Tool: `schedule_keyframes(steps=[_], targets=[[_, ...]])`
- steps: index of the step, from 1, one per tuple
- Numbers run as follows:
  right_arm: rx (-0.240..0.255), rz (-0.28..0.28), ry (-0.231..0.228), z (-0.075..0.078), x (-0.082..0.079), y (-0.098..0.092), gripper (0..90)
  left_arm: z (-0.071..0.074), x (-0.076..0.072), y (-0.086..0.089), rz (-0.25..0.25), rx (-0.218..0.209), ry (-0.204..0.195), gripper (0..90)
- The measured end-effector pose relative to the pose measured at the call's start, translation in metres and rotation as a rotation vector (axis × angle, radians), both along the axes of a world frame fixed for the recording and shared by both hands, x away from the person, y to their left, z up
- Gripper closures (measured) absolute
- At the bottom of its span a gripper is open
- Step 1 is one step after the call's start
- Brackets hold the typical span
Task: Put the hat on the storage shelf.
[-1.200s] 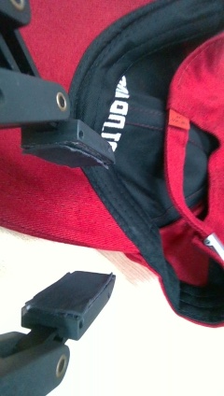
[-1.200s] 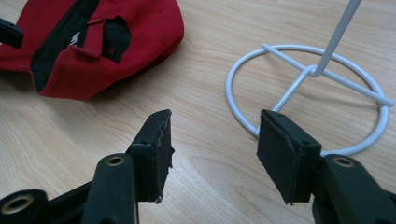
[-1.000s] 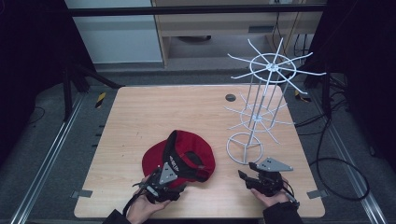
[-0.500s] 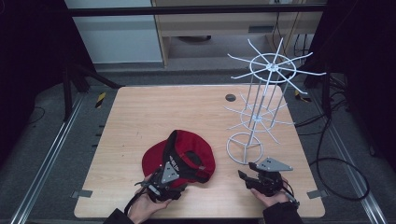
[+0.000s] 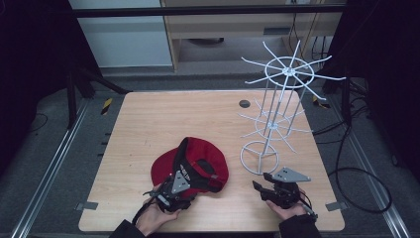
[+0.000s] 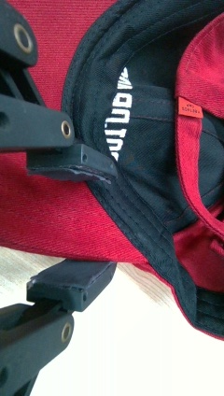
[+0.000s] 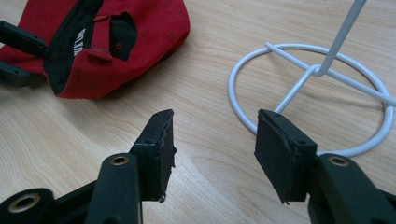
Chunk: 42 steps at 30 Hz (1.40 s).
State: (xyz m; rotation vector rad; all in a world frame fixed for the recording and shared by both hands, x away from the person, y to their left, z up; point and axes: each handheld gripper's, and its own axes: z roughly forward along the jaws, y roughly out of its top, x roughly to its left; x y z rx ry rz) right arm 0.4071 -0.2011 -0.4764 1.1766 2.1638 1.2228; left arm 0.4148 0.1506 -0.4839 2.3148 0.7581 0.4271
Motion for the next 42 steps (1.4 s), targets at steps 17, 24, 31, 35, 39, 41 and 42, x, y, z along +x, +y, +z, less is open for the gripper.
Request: schedule_keyframes(steps=[17, 24, 31, 35, 39, 41, 42], targets=[[0.001, 0.006, 0.009, 0.0, 0.001, -0.001, 48.5, 0.016, 0.001, 0.011, -0.004, -0.056, -0.006, 64.7], [0.001, 0.006, 0.01, 0.0, 0.001, -0.001, 48.7, 0.025, 0.003, 0.018, -0.005, -0.082, -0.028, 71.3], [0.002, 0.005, 0.012, 0.0, 0.0, -0.001, 48.8, 0.04, 0.005, 0.024, 0.006, -0.092, -0.086, 78.4], [0.001, 0.005, 0.013, 0.0, 0.001, -0.001, 48.8, 0.051, 0.009, 0.029, 0.024, -0.112, -0.109, 81.3], [0.003, 0.004, 0.019, 0.0, 0.001, -0.001, 48.8, 0.059, 0.017, 0.037, 0.058, -0.154, -0.115, 82.6], [0.003, 0.004, 0.02, 0.0, 0.001, -0.001, 48.8, 0.06, 0.018, 0.038, 0.065, -0.16, -0.116, 82.8], [0.003, 0.006, 0.015, 0.0, 0.001, -0.001, 48.8, 0.061, 0.021, 0.041, 0.08, -0.162, -0.117, 83.1]])
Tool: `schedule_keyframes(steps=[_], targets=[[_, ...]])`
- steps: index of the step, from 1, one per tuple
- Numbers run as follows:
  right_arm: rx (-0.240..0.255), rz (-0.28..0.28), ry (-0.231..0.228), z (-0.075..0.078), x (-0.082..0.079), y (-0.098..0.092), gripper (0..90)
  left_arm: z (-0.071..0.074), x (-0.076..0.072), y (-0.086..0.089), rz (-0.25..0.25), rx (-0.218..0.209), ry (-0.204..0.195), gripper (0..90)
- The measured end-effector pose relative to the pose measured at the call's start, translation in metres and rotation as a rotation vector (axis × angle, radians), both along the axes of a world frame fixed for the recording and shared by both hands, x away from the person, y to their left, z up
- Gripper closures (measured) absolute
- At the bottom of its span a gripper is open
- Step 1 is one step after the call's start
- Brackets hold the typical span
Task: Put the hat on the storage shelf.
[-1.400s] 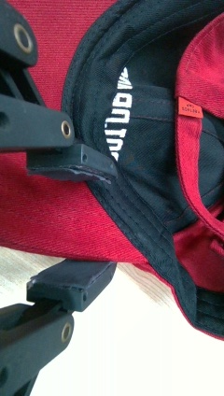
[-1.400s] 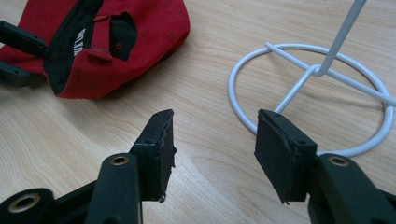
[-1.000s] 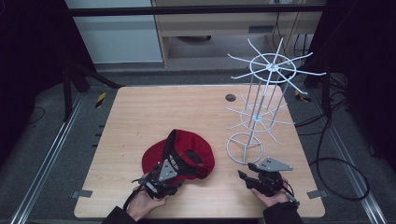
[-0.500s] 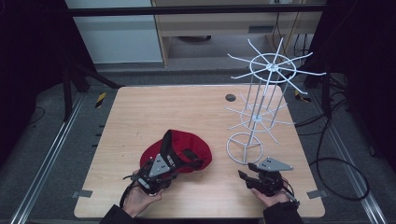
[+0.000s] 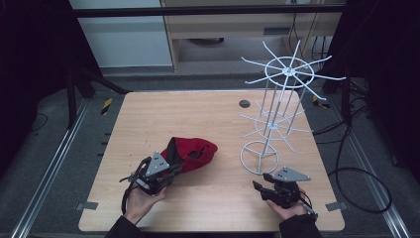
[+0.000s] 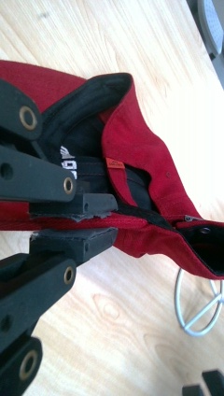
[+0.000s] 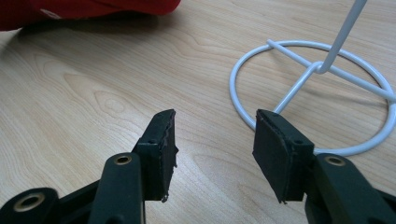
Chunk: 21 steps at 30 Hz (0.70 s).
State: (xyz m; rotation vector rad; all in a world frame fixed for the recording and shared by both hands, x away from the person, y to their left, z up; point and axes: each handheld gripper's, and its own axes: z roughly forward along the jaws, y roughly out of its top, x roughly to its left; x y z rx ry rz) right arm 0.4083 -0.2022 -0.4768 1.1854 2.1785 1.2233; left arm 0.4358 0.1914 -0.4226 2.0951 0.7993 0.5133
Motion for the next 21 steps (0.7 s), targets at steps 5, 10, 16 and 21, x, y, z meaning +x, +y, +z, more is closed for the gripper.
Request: schedule_keyframes(steps=[5, 10, 16, 21], targets=[[0.001, 0.0, 0.006, 0.0, 0.0, 0.0, 48.8, 0.007, 0.001, 0.003, 0.022, 0.0, -0.035, 85.7], [0.005, 0.008, 0.005, 0.0, 0.0, 0.001, 48.8, 0.02, 0.004, 0.012, 0.013, -0.094, -0.024, 86.1], [0.01, 0.03, -0.004, 0.001, -0.001, 0.005, 48.8, 0.03, 0.002, 0.017, -0.017, -0.208, 0.008, 86.2], [0.012, 0.054, -0.014, 0.003, -0.001, 0.01, 48.6, 0.034, -0.007, 0.006, -0.073, -0.252, 0.031, 86.1]])
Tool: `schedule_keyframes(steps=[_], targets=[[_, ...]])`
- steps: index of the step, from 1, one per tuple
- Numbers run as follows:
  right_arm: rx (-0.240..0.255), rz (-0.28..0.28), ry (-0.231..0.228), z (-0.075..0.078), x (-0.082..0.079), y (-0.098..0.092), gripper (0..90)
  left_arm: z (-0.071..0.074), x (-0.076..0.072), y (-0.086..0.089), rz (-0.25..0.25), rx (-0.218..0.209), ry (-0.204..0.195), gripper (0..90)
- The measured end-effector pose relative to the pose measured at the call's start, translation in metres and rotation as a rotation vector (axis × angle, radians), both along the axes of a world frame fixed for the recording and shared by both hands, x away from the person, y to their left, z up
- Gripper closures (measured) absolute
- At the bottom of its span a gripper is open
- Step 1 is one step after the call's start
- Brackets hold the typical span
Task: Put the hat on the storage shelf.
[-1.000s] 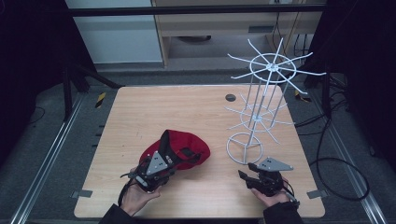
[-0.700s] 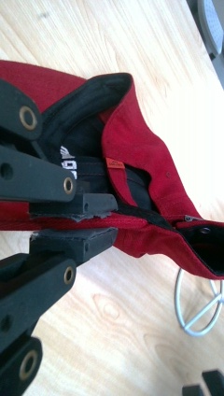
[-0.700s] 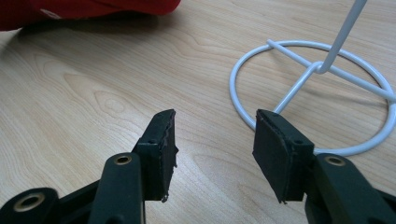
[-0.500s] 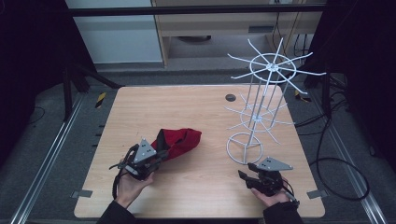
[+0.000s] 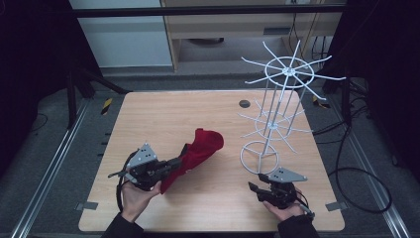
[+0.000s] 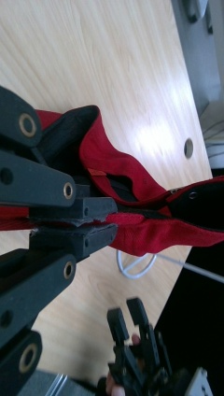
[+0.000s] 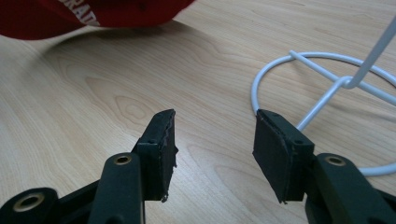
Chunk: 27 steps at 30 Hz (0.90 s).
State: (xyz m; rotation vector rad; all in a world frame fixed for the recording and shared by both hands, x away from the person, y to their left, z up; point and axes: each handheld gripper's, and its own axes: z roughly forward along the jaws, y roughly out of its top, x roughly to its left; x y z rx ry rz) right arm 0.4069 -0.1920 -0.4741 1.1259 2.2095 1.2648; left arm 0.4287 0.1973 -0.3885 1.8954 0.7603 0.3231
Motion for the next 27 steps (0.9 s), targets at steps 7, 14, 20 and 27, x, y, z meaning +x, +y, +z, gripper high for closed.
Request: schedule_keyframes(steps=[7, 14, 20, 27], targets=[[0.058, 0.035, -0.041, 0.003, 0.001, 0.01, 47.9, 0.0, -0.007, -0.015, -0.041, 0.019, -0.001, 86.1], [0.062, 0.076, -0.087, 0.004, 0.008, 0.035, 46.3, 0.008, -0.014, -0.017, -0.07, 0.017, -0.012, 86.1], [0.067, 0.05, -0.122, 0.002, 0.024, 0.05, 44.9, 0.01, -0.02, -0.02, -0.099, 0.024, -0.004, 86.1], [0.1, 0.01, -0.14, 0.0, 0.041, 0.055, 48.1, 0.007, -0.022, -0.024, -0.116, 0.037, 0.007, 86.1]])
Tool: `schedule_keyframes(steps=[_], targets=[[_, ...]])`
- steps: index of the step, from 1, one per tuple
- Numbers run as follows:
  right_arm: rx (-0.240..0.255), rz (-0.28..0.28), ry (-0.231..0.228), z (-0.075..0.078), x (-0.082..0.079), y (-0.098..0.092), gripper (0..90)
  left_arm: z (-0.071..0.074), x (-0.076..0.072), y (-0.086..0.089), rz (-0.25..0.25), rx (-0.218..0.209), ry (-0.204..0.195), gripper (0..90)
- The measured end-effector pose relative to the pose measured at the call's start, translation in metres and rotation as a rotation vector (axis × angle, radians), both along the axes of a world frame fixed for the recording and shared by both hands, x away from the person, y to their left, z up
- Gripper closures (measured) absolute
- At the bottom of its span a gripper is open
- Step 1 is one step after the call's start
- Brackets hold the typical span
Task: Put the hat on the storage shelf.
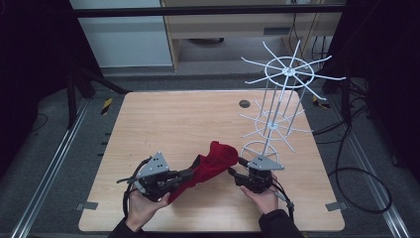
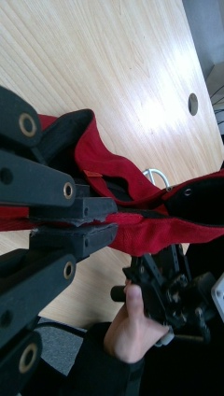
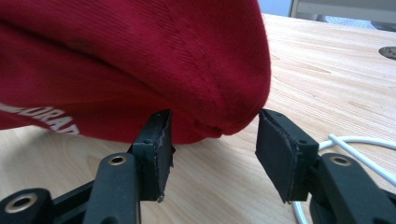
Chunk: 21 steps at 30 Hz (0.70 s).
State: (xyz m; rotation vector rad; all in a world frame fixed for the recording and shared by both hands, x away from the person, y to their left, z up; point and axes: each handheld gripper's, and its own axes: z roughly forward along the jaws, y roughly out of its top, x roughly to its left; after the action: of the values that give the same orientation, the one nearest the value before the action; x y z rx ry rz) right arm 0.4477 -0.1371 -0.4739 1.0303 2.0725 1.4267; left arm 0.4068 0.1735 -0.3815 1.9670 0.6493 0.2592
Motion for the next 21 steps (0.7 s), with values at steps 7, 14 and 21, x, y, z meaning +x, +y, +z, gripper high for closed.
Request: schedule_keyframes(steps=[7, 14, 21], targets=[[-0.021, 0.026, -0.018, 0.002, 0.0, 0.001, 72.3, -0.001, 0.001, 0.002, -0.008, -0.018, 0.017, 86.1], [-0.025, 0.055, -0.021, 0.013, -0.006, 0.003, 78.7, -0.002, 0.008, 0.014, 0.053, -0.017, 0.004, 85.0], [-0.043, 0.091, -0.025, 0.022, -0.013, 0.008, 81.9, 0.0, 0.014, 0.025, 0.117, -0.022, -0.037, 77.2]])
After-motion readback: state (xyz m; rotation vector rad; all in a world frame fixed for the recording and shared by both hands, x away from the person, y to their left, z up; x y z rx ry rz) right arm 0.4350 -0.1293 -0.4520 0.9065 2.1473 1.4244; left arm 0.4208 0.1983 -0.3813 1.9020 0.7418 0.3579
